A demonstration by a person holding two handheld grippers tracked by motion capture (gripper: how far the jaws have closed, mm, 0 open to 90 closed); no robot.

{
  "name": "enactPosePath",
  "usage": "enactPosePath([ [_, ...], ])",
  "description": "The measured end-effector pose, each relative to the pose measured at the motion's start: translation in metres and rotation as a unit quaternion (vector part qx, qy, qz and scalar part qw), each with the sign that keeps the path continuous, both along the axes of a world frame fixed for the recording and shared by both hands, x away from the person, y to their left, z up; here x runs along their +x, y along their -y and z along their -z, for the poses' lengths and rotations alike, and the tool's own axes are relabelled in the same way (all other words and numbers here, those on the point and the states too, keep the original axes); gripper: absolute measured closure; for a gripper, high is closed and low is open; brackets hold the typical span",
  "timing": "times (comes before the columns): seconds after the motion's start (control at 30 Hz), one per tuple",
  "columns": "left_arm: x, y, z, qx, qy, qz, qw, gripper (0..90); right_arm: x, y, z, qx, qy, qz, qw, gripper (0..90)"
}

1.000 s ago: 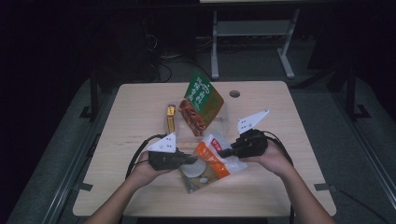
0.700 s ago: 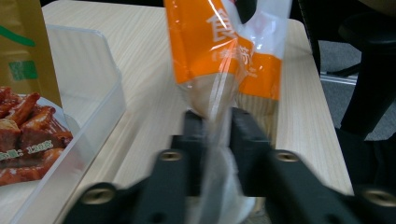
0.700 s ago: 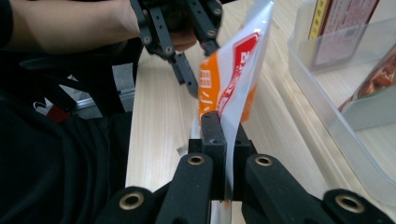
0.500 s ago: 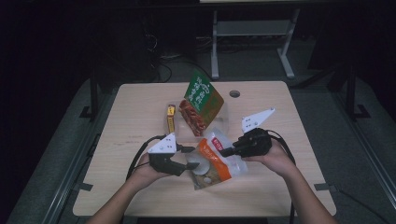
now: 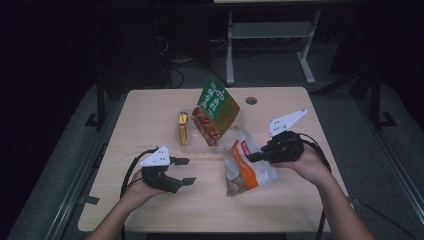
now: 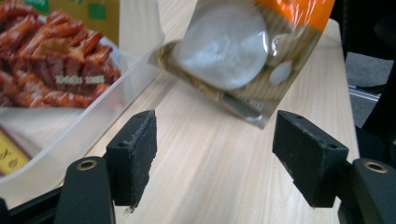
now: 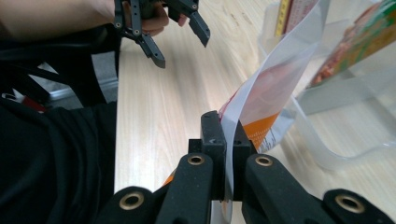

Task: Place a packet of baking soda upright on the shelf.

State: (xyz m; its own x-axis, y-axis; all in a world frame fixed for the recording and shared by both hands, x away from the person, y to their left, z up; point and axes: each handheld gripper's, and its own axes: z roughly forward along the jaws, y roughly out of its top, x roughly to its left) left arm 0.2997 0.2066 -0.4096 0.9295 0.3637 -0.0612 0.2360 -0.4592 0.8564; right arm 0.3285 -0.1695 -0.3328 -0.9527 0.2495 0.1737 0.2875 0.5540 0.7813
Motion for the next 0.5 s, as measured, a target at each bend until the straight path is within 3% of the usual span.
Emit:
enactPosePath([
  [0.33, 0.000, 0.006, 0.005, 0.027, -0.003, 0.009, 0.9996, 27.6, 0.005, 0.008, -0.014, -0.016, 0.019, 0.018, 0.9995, 90.0],
  [0.5, 0.000, 0.007, 0.008, 0.021, -0.011, 0.008, 0.9997, 27.6, 0.006, 0.011, -0.020, -0.025, 0.028, 0.021, 0.9991, 90.0],
])
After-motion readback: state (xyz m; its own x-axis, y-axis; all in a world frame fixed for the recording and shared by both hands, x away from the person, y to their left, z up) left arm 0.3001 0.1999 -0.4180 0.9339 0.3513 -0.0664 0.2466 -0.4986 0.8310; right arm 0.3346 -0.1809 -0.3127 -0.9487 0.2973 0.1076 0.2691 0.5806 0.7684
